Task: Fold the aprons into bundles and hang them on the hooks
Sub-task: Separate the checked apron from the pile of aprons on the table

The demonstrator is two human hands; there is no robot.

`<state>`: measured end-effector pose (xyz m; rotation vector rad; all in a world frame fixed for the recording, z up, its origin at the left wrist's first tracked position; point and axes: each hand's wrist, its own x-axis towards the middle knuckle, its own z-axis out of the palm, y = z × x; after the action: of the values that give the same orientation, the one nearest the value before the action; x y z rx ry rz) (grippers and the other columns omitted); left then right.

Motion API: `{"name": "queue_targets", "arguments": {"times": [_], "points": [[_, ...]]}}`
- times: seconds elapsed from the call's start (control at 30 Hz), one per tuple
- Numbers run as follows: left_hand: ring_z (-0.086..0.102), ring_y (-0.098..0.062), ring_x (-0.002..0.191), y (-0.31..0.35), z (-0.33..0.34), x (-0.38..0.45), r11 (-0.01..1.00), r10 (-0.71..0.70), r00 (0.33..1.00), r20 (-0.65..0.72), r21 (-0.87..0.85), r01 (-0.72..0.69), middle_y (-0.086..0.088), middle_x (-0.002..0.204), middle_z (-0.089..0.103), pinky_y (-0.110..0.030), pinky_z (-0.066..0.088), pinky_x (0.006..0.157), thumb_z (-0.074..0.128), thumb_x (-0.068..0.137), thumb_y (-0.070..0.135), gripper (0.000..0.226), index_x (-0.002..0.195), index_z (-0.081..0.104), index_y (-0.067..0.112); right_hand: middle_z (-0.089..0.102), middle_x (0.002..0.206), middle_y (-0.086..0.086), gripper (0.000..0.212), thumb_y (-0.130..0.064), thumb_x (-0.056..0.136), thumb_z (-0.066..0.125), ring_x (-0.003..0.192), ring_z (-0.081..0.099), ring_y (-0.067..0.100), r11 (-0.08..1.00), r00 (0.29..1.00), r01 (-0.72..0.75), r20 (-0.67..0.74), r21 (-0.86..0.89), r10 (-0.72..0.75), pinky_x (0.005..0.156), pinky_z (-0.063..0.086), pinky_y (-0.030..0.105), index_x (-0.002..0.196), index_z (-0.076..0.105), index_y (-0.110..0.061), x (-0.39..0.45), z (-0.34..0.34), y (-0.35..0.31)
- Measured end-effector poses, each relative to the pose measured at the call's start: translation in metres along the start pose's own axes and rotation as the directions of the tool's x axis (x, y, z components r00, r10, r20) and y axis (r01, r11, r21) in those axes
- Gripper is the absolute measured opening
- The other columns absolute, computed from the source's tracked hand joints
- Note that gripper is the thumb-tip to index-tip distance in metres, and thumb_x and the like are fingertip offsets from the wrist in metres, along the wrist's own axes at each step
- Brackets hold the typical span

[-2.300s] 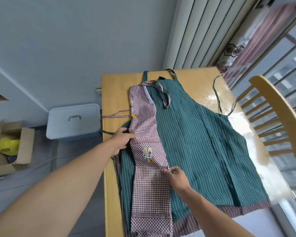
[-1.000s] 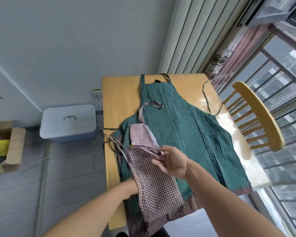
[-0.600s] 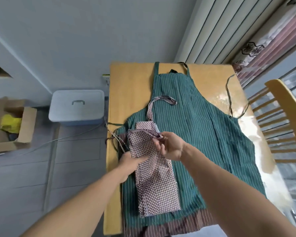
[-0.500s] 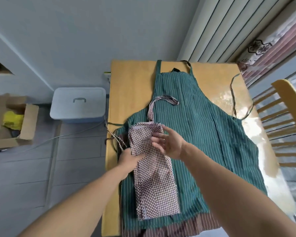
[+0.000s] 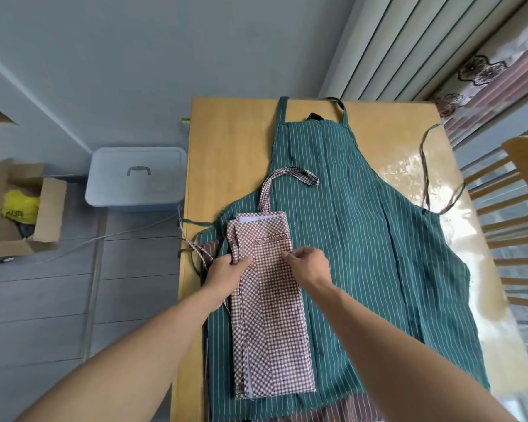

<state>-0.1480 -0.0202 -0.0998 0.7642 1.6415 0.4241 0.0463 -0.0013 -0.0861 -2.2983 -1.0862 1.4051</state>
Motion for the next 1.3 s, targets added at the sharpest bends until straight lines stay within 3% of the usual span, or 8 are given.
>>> {"name": "queue_targets", "arguments": {"times": [0.23, 0.4, 0.63, 0.73, 0.83, 0.9, 1.13, 1.3], "points": [[0.073, -0.017, 0.09, 0.006, 0.011, 0.002, 0.998, 0.067, 0.996, 0.06, 0.001, -0.068, 0.0, 0.102, 0.076, -0.034, 0.06, 0.079, 0.07, 0.095, 0.021, 0.008, 0.1, 0.069, 0.015, 0.07, 0.085, -0.003, 0.019, -0.03, 0.093, 0.073, 0.071, 0.062, 0.008, 0.99, 0.985, 0.065, -0.167, 0.123, -0.043, 0.061, 0.049, 0.023, 0.091, 0.064, -0.014, -0.019, -0.018, 0.009], [0.068, -0.02, 0.097, -0.001, 0.015, 0.007, 0.998, -0.042, 0.996, 0.075, 0.047, 0.038, -0.005, 0.111, 0.072, -0.033, 0.056, 0.081, 0.059, 0.102, 0.024, 0.019, 0.109, 0.067, 0.008, 0.072, 0.105, -0.002, 0.029, -0.019, 0.092, 0.074, 0.085, 0.071, 0.009, 0.986, 0.998, -0.023, 0.054, 0.164, 0.014, 0.065, 0.056, 0.019, 0.114, 0.055, -0.018, -0.012, -0.016, 0.012], [0.068, -0.015, 0.071, -0.001, -0.012, -0.011, 0.905, 0.086, 0.973, 0.213, 0.392, -0.166, 0.002, 0.085, 0.07, -0.035, 0.058, 0.066, 0.056, 0.095, 0.059, 0.043, 0.097, 0.059, 0.016, 0.072, 0.111, 0.003, 0.04, -0.014, 0.089, 0.077, 0.089, 0.07, 0.013, 1.0, 1.0, 0.007, 0.025, 0.03, -0.008, 0.07, 0.057, 0.022, 0.124, 0.058, -0.012, -0.005, -0.006, 0.021], [0.069, -0.017, 0.073, 0.006, -0.032, -0.03, 0.573, -0.184, 0.885, 0.427, 0.778, -0.256, 0.0, 0.092, 0.072, -0.034, 0.058, 0.069, 0.054, 0.091, 0.069, 0.053, 0.105, 0.062, 0.019, 0.07, 0.121, 0.005, 0.047, -0.016, 0.09, 0.076, 0.103, 0.07, 0.02, 0.996, 0.999, 0.038, 0.026, -0.083, -0.036, 0.091, 0.059, 0.038, 0.132, 0.056, -0.01, -0.004, -0.004, 0.019], [0.055, -0.017, 0.073, 0.01, -0.051, -0.043, 0.081, -0.271, 0.897, 0.348, 0.937, -0.339, 0.002, 0.079, 0.058, -0.032, 0.048, 0.071, 0.058, 0.091, 0.064, 0.055, 0.105, 0.066, 0.011, 0.071, 0.12, 0.0, 0.046, -0.023, 0.09, 0.075, 0.1, 0.07, 0.019, 0.967, 0.997, 0.072, 0.002, -0.244, -0.074, 0.088, 0.06, 0.044, 0.133, 0.057, -0.019, -0.005, -0.002, 0.015], [0.057, -0.018, 0.081, 0.007, -0.068, -0.046, -0.02, -0.211, 0.946, 0.247, 0.966, -0.257, 0.002, 0.088, 0.059, -0.032, 0.046, 0.073, 0.059, 0.094, 0.054, 0.039, 0.103, 0.063, 0.016, 0.07, 0.116, -0.004, 0.046, -0.026, 0.091, 0.072, 0.099, 0.069, 0.019, 0.94, 0.995, 0.082, -0.017, -0.33, -0.093, 0.088, 0.059, 0.043, 0.134, 0.054, -0.023, -0.009, 0.001, 0.01], [0.051, -0.015, 0.12, -0.022, -0.103, -0.044, 0.293, 0.289, 0.92, 0.266, 0.89, -0.35, 0.009, 0.126, 0.055, -0.041, 0.038, 0.112, 0.075, 0.082, 0.047, 0.053, 0.126, 0.053, 0.027, 0.051, 0.141, 0.0, 0.071, -0.039, 0.09, 0.071, 0.12, 0.059, 0.023, 0.916, 0.966, 0.142, -0.15, -0.376, -0.211, 0.09, 0.054, 0.047, 0.147, 0.032, -0.021, -0.056, 0.008, 0.027], [0.048, -0.015, 0.106, -0.05, -0.069, -0.051, 0.172, 0.205, 0.91, 0.36, 0.902, -0.396, 0.007, 0.11, 0.058, -0.037, 0.036, 0.105, 0.075, 0.079, 0.057, 0.046, 0.11, 0.061, 0.025, 0.067, 0.124, -0.003, 0.073, -0.06, 0.086, 0.067, 0.099, 0.07, 0.018, 0.961, 0.999, -0.041, 0.005, -0.273, 0.044, 0.088, 0.059, 0.046, 0.139, 0.039, -0.018, -0.083, 0.017, 0.083]]}}
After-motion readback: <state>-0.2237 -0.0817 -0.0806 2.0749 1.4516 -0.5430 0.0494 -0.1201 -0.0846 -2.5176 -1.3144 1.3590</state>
